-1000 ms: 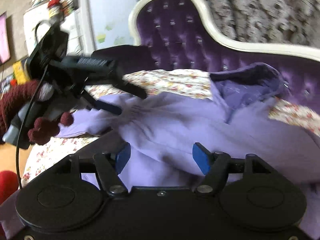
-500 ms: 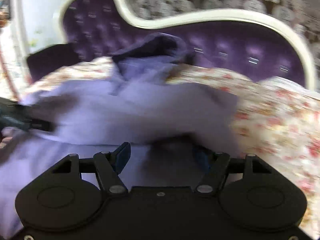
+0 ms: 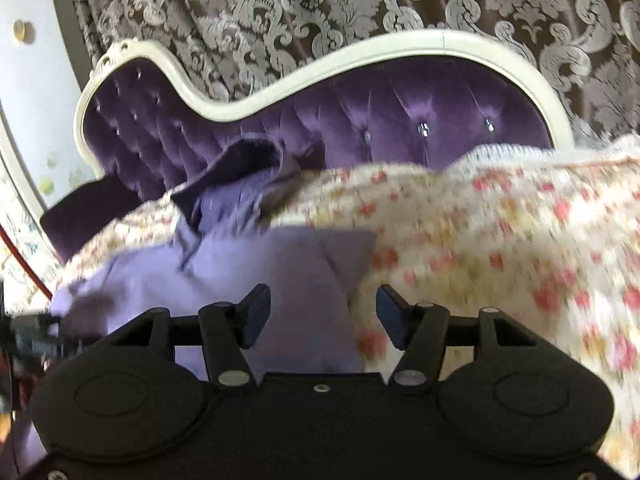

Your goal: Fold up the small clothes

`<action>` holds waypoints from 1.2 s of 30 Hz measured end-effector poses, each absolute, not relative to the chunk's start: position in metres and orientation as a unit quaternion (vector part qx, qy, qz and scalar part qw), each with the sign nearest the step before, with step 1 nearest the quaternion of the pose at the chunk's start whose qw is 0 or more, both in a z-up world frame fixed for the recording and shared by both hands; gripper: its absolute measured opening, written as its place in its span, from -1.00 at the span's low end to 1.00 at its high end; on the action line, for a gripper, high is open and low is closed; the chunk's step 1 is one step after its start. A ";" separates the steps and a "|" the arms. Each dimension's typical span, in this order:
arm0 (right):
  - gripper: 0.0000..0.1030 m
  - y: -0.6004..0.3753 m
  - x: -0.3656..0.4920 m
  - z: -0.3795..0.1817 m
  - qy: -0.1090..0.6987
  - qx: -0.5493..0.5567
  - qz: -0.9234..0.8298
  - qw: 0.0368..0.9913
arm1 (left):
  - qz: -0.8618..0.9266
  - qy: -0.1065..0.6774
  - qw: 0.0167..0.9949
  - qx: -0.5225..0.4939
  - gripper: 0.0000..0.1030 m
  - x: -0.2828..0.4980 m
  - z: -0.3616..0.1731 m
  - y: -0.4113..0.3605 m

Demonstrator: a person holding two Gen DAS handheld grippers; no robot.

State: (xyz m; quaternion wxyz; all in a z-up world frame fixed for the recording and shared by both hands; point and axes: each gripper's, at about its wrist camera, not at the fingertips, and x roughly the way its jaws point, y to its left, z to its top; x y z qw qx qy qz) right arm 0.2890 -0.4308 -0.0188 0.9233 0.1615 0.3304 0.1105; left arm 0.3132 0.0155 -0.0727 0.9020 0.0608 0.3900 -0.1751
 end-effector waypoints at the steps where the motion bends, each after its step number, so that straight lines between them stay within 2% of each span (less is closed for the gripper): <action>1: 0.24 -0.431 0.303 -0.020 0.331 0.162 0.112 0.923 | -0.175 0.385 0.904 0.060 1.00 0.312 -0.073 0.016; 3: 0.23 -0.432 0.331 -0.029 0.346 0.171 0.110 0.916 | -0.175 0.380 0.907 0.056 1.00 0.311 -0.074 0.016; 10: -0.06 -0.432 0.383 -0.064 0.399 0.204 0.103 0.888 | -0.176 0.373 0.909 0.055 1.00 0.309 -0.076 0.017; 12: -0.61 -0.431 0.390 -0.070 0.411 0.205 0.105 0.882 | -0.178 0.373 0.909 0.055 1.00 0.309 -0.076 0.017; 13: -0.80 -0.427 0.393 -0.072 0.414 0.194 0.106 0.883 | -0.179 0.373 0.909 0.055 1.00 0.309 -0.077 0.017; 22: -0.94 -0.417 0.419 -0.087 0.415 0.097 0.058 0.903 | -0.187 0.366 0.910 0.055 1.00 0.306 -0.079 0.020; 24: -0.84 -0.419 0.418 -0.089 0.410 0.077 0.030 0.909 | -0.186 0.367 0.910 0.055 1.00 0.306 -0.078 0.019; 25: -0.63 -0.423 0.415 -0.087 0.406 0.081 0.018 0.910 | -0.185 0.368 0.910 0.054 1.00 0.307 -0.078 0.019; 27: -0.61 -0.428 0.402 -0.074 0.382 0.093 0.015 0.919 | -0.182 0.368 0.910 0.053 1.00 0.307 -0.078 0.018; 28: -0.32 -0.426 0.394 -0.066 0.369 0.090 0.019 0.925 | -0.179 0.368 0.911 0.053 1.00 0.307 -0.078 0.018; 29: 0.06 -0.422 0.385 -0.057 0.354 0.083 0.026 0.931 | -0.175 0.369 0.911 0.052 1.00 0.306 -0.077 0.017; 31: 0.43 -0.411 0.365 -0.042 0.333 0.060 0.050 0.940 | -0.166 0.370 0.913 0.050 1.00 0.306 -0.077 0.015; 36: 0.42 -0.375 0.338 -0.039 0.345 -0.009 0.085 0.935 | -0.130 0.372 0.918 0.040 1.00 0.305 -0.076 0.008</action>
